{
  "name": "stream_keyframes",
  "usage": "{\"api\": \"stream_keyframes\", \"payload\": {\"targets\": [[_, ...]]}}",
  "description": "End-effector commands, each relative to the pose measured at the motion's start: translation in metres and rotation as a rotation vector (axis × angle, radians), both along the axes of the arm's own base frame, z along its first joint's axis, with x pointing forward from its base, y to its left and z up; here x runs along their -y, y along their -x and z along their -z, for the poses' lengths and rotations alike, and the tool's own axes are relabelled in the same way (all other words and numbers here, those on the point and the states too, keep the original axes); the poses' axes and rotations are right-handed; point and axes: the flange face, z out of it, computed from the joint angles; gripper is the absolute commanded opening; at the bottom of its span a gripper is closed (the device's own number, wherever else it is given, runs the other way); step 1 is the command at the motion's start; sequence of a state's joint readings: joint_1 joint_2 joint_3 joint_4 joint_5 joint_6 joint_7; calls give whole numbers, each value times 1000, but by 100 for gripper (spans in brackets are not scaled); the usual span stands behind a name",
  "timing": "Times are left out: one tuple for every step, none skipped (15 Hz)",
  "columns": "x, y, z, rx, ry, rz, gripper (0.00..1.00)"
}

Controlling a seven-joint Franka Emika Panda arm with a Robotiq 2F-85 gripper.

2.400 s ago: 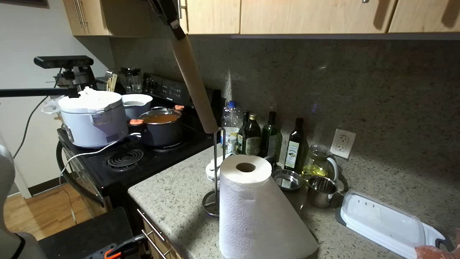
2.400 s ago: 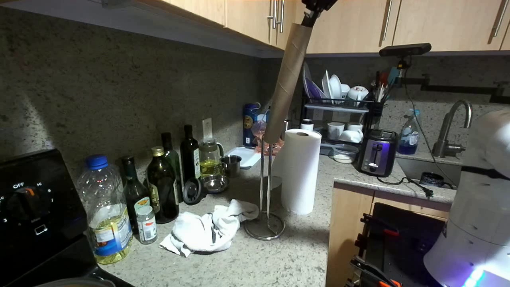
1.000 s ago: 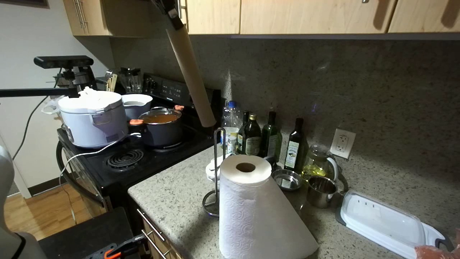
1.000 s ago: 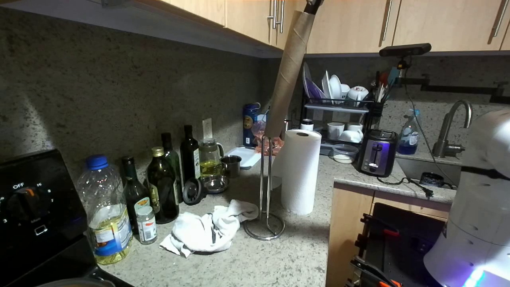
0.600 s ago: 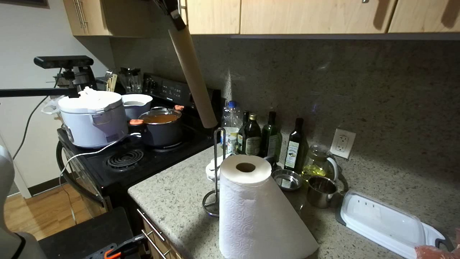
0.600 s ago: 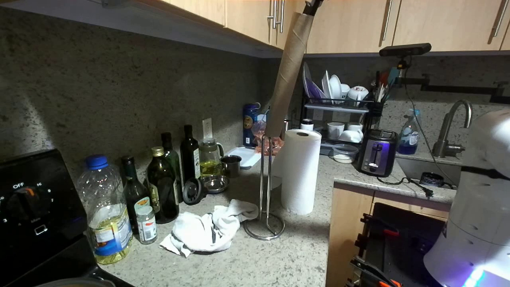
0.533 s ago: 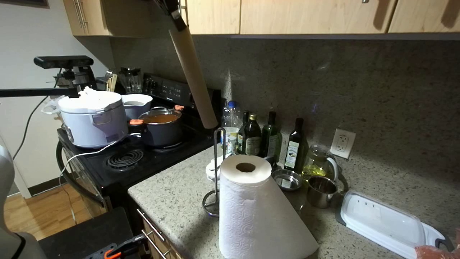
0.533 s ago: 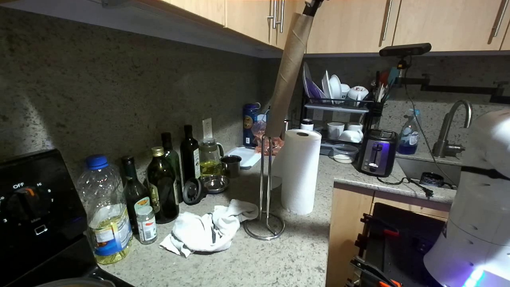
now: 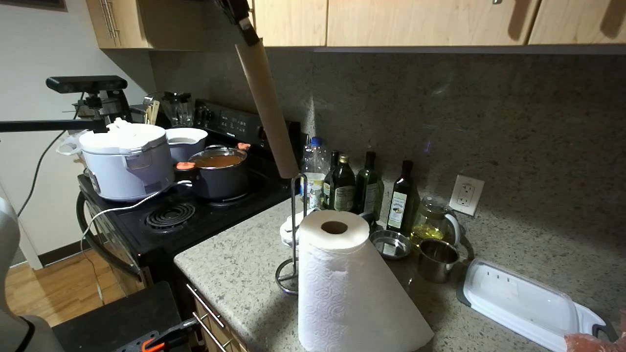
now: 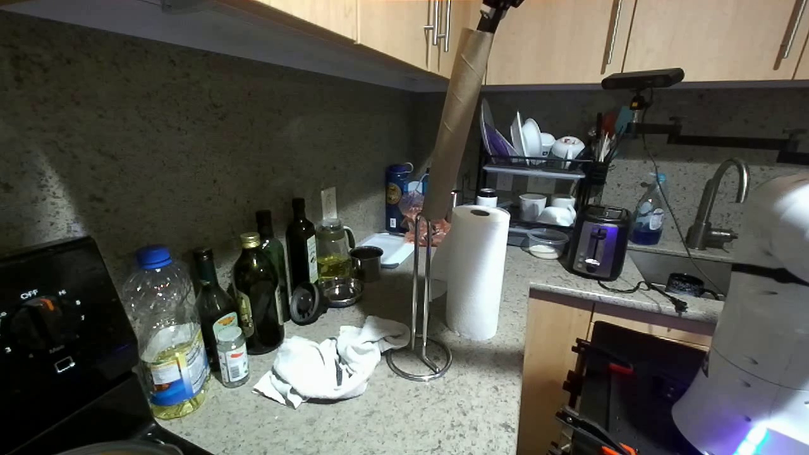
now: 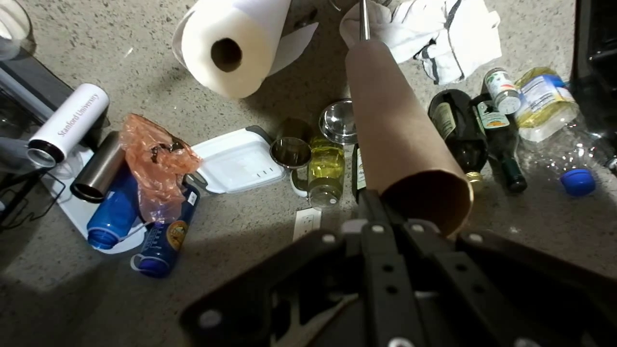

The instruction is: Replace the paper towel roll with the core on the stand

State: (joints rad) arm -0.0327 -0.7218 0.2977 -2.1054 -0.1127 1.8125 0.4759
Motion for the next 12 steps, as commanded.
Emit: {"api": "stream_keyframes", "payload": {"targets": [[2,-11,-1,1,11,-16,0],[3,-13,0,2,9,-21,0],[3,-15,1,1,8,-22,0],[3,-17,2,-2,5,-21,0],[4,-19,4,-4,4,-22,0],[4,-21,6,-11,0,-22,0],[5,-22,7,-16,-2,-20,0],[6,-24,9,-19,-5,-19,0],[8,-25,10,-22,-9,-18,0],[9,-27,12,-28,-14,-17,0],[10,-28,14,-32,-16,-16,0],[11,-30,16,-40,-20,-13,0]]}}
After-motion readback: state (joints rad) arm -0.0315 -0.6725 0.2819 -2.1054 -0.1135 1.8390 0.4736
